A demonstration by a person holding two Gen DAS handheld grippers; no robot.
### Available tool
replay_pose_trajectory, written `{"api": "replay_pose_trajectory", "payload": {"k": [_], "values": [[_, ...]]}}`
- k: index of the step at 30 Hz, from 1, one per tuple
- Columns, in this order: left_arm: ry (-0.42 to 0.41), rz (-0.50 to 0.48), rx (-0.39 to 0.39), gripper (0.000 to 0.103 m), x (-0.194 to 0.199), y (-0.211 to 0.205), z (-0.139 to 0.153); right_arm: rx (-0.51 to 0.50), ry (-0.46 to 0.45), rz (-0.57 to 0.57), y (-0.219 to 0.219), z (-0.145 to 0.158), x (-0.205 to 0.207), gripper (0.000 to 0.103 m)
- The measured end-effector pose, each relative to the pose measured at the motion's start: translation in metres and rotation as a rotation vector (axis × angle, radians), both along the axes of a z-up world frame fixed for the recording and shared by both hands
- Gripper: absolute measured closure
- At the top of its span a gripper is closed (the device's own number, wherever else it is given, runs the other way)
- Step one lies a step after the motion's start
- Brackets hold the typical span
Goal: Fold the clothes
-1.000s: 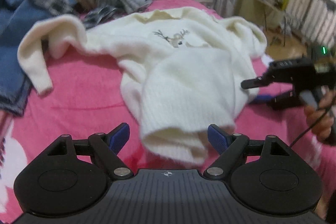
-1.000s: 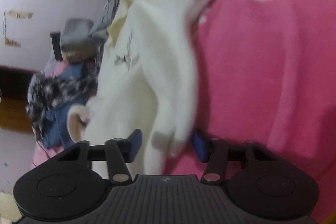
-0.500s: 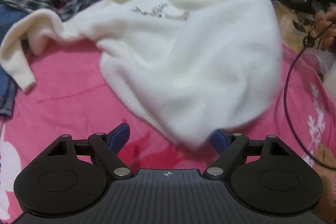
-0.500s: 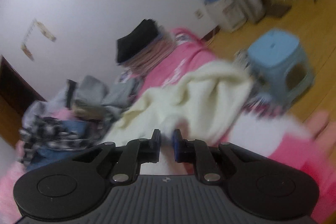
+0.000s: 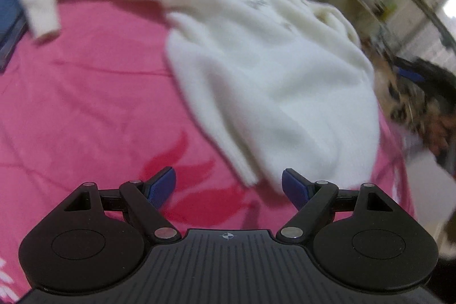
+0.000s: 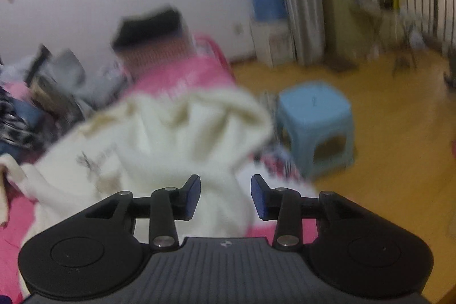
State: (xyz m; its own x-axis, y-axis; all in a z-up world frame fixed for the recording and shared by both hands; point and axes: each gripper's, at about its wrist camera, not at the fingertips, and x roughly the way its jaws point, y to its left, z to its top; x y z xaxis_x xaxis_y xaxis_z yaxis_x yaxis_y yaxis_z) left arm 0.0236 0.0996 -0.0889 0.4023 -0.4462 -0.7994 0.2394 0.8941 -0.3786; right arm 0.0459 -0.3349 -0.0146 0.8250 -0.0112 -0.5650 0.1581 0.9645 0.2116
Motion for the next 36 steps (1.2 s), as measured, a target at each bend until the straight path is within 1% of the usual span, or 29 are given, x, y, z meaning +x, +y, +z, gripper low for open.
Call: {"api": "replay_pose_trajectory", "payload": {"k": [1, 2, 3, 5, 6, 7, 8, 10, 11, 13, 16, 18, 20, 22, 24, 25, 26, 28, 29, 30, 31, 32, 33, 35, 36], "values": [[0.009, 0.031, -0.022, 0.023, 0.003, 0.005, -0.002, -0.001, -0.036, 0.06, 0.008, 0.01, -0.004, 0.06], [0.015, 0.073, -0.041, 0.026, 0.006, 0.009, -0.003, 0.0, -0.06, 0.149, 0.022, 0.017, -0.008, 0.06], [0.015, 0.117, -0.051, 0.028, 0.01, 0.012, -0.005, -0.007, -0.061, 0.254, 0.04, 0.021, -0.012, 0.06], [0.015, 0.183, -0.071, 0.034, 0.018, 0.015, -0.009, -0.034, -0.046, 0.475, 0.079, 0.022, -0.02, 0.055], [0.015, 0.207, -0.081, 0.036, 0.022, 0.016, -0.011, -0.072, -0.036, 0.587, 0.104, 0.018, -0.026, 0.054], [0.015, 0.23, -0.089, 0.04, 0.027, 0.016, -0.014, -0.113, -0.026, 0.699, 0.129, 0.013, -0.033, 0.054], [0.015, 0.241, -0.078, 0.043, 0.031, 0.014, -0.016, -0.154, -0.018, 0.772, 0.149, 0.009, -0.039, 0.054], [0.015, 0.263, -0.057, 0.045, 0.04, 0.009, -0.02, -0.204, 0.002, 0.877, 0.183, -0.002, -0.051, 0.054], [0.014, 0.273, -0.045, 0.048, 0.045, 0.006, -0.022, -0.2, 0.02, 0.913, 0.196, -0.007, -0.055, 0.054], [0.008, 0.272, -0.008, 0.048, 0.049, 0.001, -0.025, -0.156, 0.053, 0.94, 0.207, -0.015, -0.06, 0.054], [-0.027, 0.233, 0.037, 0.048, 0.049, -0.01, -0.025, -0.102, 0.124, 0.928, 0.215, -0.029, -0.068, 0.054], [-0.039, 0.219, 0.047, 0.047, 0.048, -0.016, -0.025, -0.103, 0.163, 0.923, 0.218, -0.037, -0.07, 0.054], [-0.036, 0.213, 0.04, 0.047, 0.047, -0.019, -0.025, -0.153, 0.17, 0.932, 0.226, -0.045, -0.077, 0.054], [-0.027, 0.218, 0.027, 0.048, 0.045, -0.021, -0.025, -0.247, 0.144, 0.947, 0.232, -0.048, -0.083, 0.054], [-0.013, 0.232, 0.012, 0.052, 0.044, -0.021, -0.025, -0.342, 0.116, 0.96, 0.237, -0.051, -0.09, 0.054], [-0.007, 0.238, 0.003, 0.059, 0.044, -0.021, -0.025, -0.381, 0.103, 0.96, 0.24, -0.052, -0.091, 0.054], [0.002, 0.239, -0.009, 0.072, 0.045, -0.021, -0.025, -0.418, 0.091, 0.959, 0.243, -0.054, -0.091, 0.054], [0.029, 0.249, -0.035, 0.086, 0.045, -0.02, -0.027, -0.491, 0.066, 0.955, 0.248, -0.058, -0.093, 0.054], [0.037, 0.26, -0.052, 0.092, 0.045, -0.018, -0.027, -0.512, 0.067, 0.956, 0.25, -0.06, -0.092, 0.056], [0.045, 0.271, -0.068, 0.093, 0.045, -0.016, -0.027, -0.531, 0.074, 0.959, 0.251, -0.063, -0.09, 0.058], [0.054, 0.282, -0.085, 0.095, 0.045, -0.014, -0.027, -0.547, 0.083, 0.965, 0.251, -0.064, -0.09, 0.066], [0.068, 0.292, -0.108, 0.097, 0.045, -0.01, -0.026, -0.562, 0.092, 0.972, 0.25, -0.066, -0.09, 0.094], [0.083, 0.302, -0.131, 0.097, 0.045, -0.006, -0.026, -0.564, 0.094, 0.971, 0.246, -0.063, -0.089, 0.1], [0.1, 0.318, -0.171, 0.098, 0.044, 0.005, -0.02, -0.512, 0.088, 0.931, 0.234, -0.052, -0.082, 0.101], [0.102, 0.325, -0.189, 0.099, 0.043, 0.011, -0.017, -0.465, 0.088, 0.885, 0.224, -0.046, -0.074, 0.102]]}}
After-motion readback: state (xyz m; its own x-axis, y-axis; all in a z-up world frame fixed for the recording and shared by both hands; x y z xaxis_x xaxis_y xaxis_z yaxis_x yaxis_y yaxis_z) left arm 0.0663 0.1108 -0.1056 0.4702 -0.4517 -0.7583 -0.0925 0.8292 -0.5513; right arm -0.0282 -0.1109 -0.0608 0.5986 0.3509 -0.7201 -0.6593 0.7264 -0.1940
